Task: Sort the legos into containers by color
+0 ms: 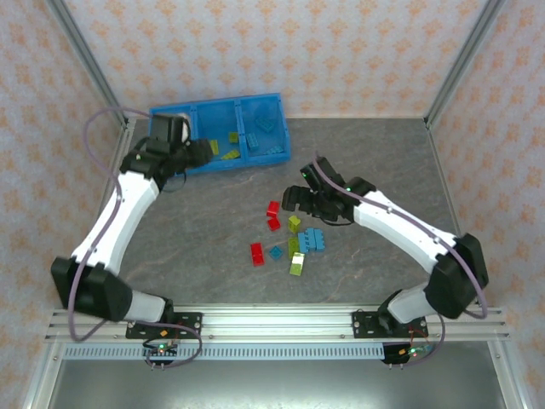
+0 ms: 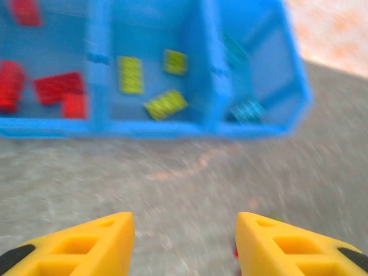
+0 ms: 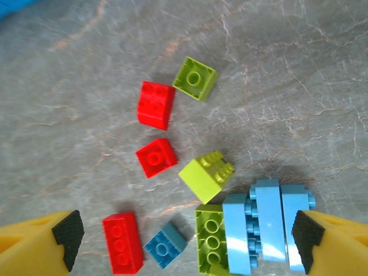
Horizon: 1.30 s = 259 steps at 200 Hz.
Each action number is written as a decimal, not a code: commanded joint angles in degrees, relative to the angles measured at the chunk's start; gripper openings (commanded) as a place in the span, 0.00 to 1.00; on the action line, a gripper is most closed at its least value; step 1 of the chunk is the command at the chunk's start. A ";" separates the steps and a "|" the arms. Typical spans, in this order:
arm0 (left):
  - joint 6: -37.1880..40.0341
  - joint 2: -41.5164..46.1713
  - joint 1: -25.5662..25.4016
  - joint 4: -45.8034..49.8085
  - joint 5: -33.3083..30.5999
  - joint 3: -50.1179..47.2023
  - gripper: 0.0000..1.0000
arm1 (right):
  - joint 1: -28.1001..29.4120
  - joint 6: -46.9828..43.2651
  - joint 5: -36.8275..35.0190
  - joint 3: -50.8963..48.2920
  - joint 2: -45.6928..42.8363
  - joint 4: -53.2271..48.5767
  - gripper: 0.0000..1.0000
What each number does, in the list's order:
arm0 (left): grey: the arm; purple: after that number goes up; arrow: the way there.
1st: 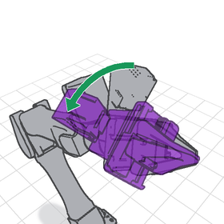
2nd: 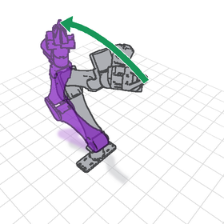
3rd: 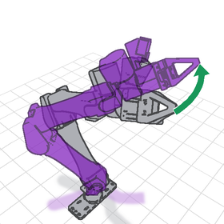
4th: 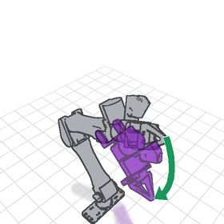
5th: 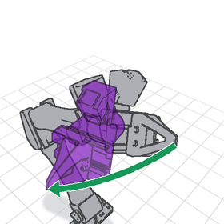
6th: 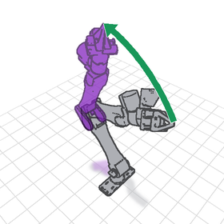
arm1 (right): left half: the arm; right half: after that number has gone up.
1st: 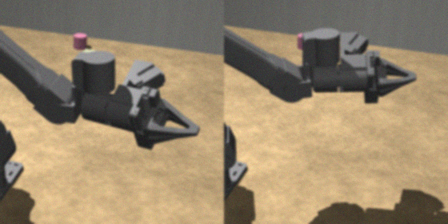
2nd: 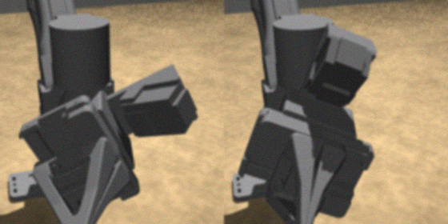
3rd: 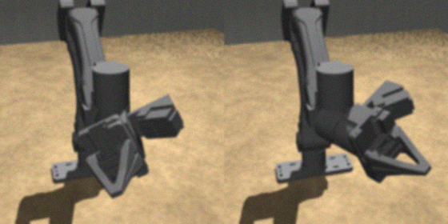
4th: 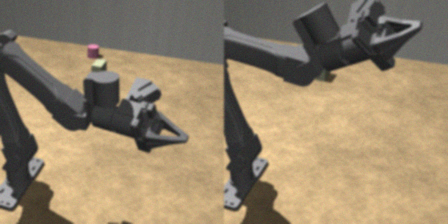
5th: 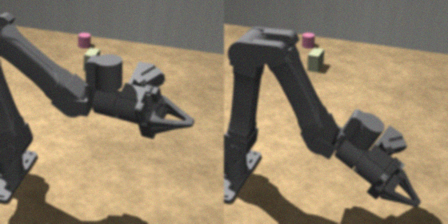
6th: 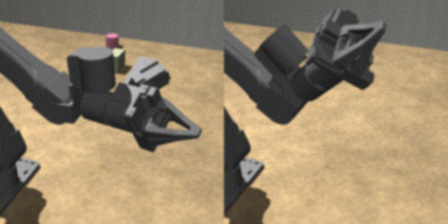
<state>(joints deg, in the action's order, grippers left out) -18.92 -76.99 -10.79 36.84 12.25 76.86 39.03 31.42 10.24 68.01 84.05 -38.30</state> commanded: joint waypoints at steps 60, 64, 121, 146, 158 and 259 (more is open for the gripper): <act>25.97 14.64 -0.93 -4.39 14.76 -16.76 0.74 | 1.80 -6.58 -2.05 6.61 17.21 -2.62 0.77; 26.20 14.44 -0.92 -4.26 14.74 -16.62 0.77 | 1.77 -6.78 -1.79 7.04 17.91 -2.78 0.76; 26.34 11.59 -0.91 -3.39 12.67 -16.28 1.00 | 1.95 -6.02 -2.11 9.59 21.95 -4.24 0.51; 26.25 12.13 -0.93 -4.03 11.22 -16.83 1.00 | 2.01 -6.19 -3.67 9.74 22.21 -5.83 0.39; 26.04 12.15 -0.91 -3.99 10.49 -16.83 1.00 | 1.95 -6.45 -4.49 9.97 22.15 -6.48 0.31; 22.87 16.35 -0.90 -7.21 2.30 -19.25 1.00 | 2.15 -6.13 -8.67 18.82 12.16 -3.73 0.10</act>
<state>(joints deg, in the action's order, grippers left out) 5.82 -63.81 -11.97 32.82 19.84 59.16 40.49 24.82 3.55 82.74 101.95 -45.04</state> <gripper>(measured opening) 0.999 0.199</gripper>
